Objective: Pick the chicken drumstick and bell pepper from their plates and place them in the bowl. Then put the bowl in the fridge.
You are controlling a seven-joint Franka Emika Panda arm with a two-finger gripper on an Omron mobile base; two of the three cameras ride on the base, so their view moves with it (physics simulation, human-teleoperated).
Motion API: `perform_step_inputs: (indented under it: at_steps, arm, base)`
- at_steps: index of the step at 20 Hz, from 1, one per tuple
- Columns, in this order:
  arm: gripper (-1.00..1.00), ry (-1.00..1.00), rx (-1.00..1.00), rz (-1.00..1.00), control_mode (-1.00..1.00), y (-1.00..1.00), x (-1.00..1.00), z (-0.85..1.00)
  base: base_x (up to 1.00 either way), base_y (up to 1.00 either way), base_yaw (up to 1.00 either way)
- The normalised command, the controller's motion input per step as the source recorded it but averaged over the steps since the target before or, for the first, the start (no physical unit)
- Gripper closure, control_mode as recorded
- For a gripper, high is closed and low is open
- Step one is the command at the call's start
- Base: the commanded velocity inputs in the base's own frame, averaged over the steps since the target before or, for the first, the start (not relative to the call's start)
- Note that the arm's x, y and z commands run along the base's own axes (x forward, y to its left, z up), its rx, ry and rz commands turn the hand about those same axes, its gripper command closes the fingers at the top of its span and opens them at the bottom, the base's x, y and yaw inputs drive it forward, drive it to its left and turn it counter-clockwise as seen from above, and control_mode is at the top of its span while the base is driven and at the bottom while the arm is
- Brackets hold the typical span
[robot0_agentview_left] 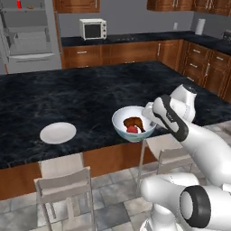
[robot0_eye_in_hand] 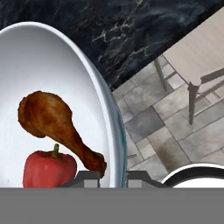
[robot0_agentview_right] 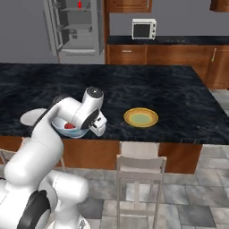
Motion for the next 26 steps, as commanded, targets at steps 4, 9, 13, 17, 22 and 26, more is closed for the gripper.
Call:
perform_step_inputs:
  at_steps: [4, 9, 13, 17, 22, 26]
  arm:
    - [1.00, 0.00, 0.00, 0.00, 1.00, 0.00, 0.00, 0.00]
    - [1.00, 0.00, 0.00, 0.00, 1.00, 0.00, 0.00, 0.00]
    - [1.00, 0.00, 0.00, 0.00, 1.00, 0.00, 0.00, 0.00]
    - [1.00, 0.00, 0.00, 0.00, 1.00, 0.00, 0.00, 0.00]
    - [1.00, 0.00, 0.00, 0.00, 1.00, 0.00, 0.00, 0.00]
    - [1.00, 0.00, 0.00, 0.00, 1.00, 0.00, 0.00, 0.00]
  base:
    - [0.00, 0.02, -0.88]
    - [0.00, 0.04, -0.99]
    - [0.00, 0.01, -1.00]
    - [0.01, 0.00, -0.94]
    - [0.31, 0.09, -0.73]
    - [0.84, 0.31, -0.27]
